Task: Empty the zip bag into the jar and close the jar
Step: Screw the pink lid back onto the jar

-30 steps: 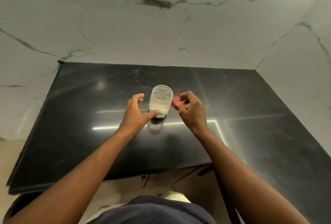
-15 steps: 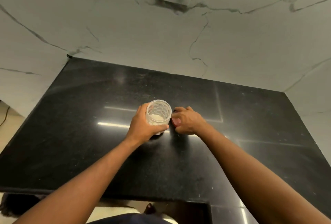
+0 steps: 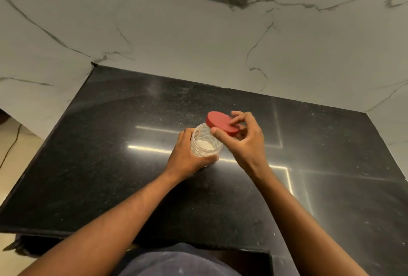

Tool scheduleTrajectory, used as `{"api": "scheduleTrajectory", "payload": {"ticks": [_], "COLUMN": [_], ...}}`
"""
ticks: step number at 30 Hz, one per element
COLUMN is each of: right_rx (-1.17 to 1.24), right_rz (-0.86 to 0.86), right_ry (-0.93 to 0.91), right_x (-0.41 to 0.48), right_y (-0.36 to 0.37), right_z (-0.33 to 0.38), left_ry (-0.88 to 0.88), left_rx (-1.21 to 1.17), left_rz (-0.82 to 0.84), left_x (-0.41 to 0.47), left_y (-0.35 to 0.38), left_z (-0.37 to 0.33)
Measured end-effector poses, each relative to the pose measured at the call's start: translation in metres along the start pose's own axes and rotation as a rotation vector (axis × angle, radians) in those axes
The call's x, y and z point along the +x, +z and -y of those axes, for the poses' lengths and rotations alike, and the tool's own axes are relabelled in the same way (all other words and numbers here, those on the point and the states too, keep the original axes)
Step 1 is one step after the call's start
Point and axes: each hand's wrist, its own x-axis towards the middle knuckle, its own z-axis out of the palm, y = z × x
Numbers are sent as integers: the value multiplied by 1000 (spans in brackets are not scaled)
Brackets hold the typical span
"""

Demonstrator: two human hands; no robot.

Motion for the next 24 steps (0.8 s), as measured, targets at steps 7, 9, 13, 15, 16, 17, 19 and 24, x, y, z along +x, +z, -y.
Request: {"api": "scheduleTrajectory", "payload": {"ticks": [7, 9, 13, 15, 16, 17, 19, 24], "right_rx": [-321, -334, -364, -416, -450, -482, -558, -932], "right_rz": [177, 218, 276, 313, 331, 342, 334, 232], "right_ry": [-184, -174, -117, -93, -78, -63, -48, -52], "right_x": [-3, -4, -7, -6, -5, -4, -1, 10], "right_y": [16, 17, 18, 20, 21, 21, 23, 27], "right_z": [3, 2, -2, -3, -3, -2, 1, 19], "left_ry": [17, 27, 22, 20, 19, 19, 22, 54], "left_rx": [28, 39, 58, 66, 70, 77, 92, 115], "left_rz": [-1, -2, -1, -2, 0, 2, 0, 3], "left_x": [3, 4, 6, 7, 7, 8, 9, 9], "left_y": [0, -1, -1, -1, 0, 0, 1, 1], "left_z": [4, 5, 7, 9, 10, 11, 11, 13]}}
